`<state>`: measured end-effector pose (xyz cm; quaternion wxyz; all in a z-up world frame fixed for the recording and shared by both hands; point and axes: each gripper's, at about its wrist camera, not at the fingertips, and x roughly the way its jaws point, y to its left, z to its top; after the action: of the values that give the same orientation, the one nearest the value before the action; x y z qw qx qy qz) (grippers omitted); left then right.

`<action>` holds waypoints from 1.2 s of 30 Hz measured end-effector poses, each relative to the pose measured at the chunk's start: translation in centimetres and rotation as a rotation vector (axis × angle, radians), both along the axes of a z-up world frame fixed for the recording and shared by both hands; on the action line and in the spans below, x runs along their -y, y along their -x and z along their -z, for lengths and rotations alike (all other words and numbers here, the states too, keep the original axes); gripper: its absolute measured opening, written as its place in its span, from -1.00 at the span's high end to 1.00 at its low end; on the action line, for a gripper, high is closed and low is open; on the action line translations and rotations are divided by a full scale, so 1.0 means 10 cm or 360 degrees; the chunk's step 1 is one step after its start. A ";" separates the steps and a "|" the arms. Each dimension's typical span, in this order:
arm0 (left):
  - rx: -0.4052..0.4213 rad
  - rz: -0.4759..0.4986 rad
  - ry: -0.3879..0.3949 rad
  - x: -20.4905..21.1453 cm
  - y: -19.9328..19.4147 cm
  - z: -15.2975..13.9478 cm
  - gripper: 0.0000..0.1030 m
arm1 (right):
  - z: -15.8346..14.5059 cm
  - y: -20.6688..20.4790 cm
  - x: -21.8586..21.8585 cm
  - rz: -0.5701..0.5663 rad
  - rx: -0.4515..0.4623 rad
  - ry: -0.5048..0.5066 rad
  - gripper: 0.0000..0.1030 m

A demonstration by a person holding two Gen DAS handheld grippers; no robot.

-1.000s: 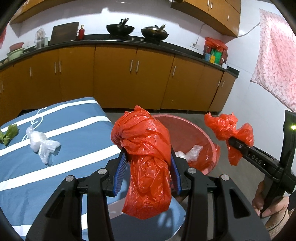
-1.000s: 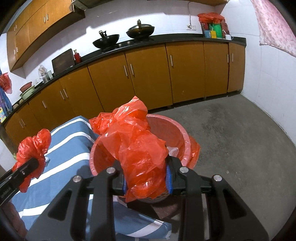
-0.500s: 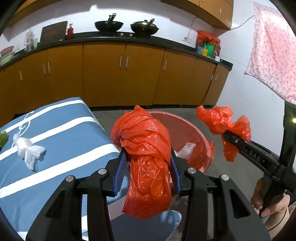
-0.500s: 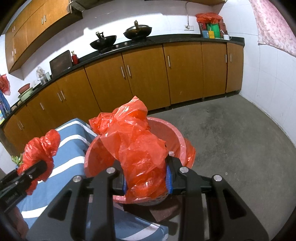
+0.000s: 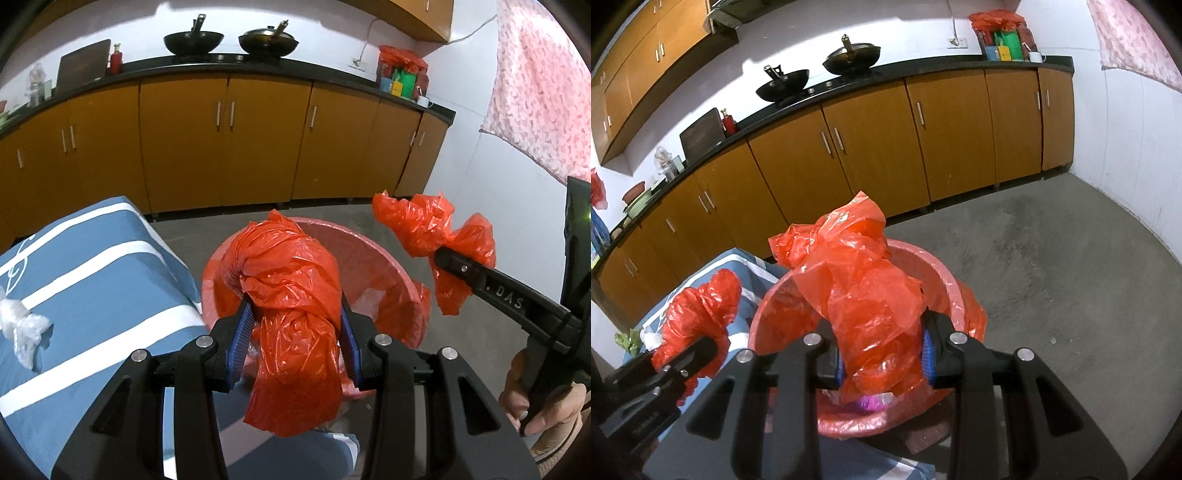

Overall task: Collect trash
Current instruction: 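Open both grippers over the red basket to drop the red bags, then move both grippers back over the green bag and clear bag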

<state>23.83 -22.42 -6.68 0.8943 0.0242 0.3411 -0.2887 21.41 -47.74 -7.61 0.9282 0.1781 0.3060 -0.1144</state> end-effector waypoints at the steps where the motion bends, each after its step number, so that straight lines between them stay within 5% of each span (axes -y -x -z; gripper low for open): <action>1: -0.0002 0.0004 -0.0002 0.02 -0.03 0.01 0.16 | 0.00 -0.03 0.00 0.0000 0.0000 -0.0003 0.41; 8: -0.0027 0.0035 -0.0033 0.22 -0.21 0.11 0.14 | -0.01 -0.24 0.03 -0.0025 0.0013 -0.0004 0.34; 13: -0.0028 0.0012 -0.0035 0.23 -0.27 0.14 -0.14 | -0.02 -0.34 0.05 -0.0050 0.0031 -0.0032 0.03; 18: -0.0051 -0.0047 -0.0023 0.05 -0.31 0.17 -0.17 | -0.05 -0.30 0.06 -0.0046 0.0044 -0.0035 -0.11; 29: 0.0095 -0.0361 -0.0093 -0.95 -0.08 0.07 -0.31 | -0.22 -0.28 -0.32 -0.0196 0.0085 0.0019 -0.31; 36: 0.0182 -0.0729 -0.0192 -2.05 0.08 0.03 -0.41 | -0.27 -0.51 -1.24 -0.0545 0.0079 0.0044 -0.48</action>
<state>22.98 -1.92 -7.03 0.9512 0.0158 0.3031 -0.0556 26.48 -35.39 -4.89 0.9437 0.1135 0.3072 0.0457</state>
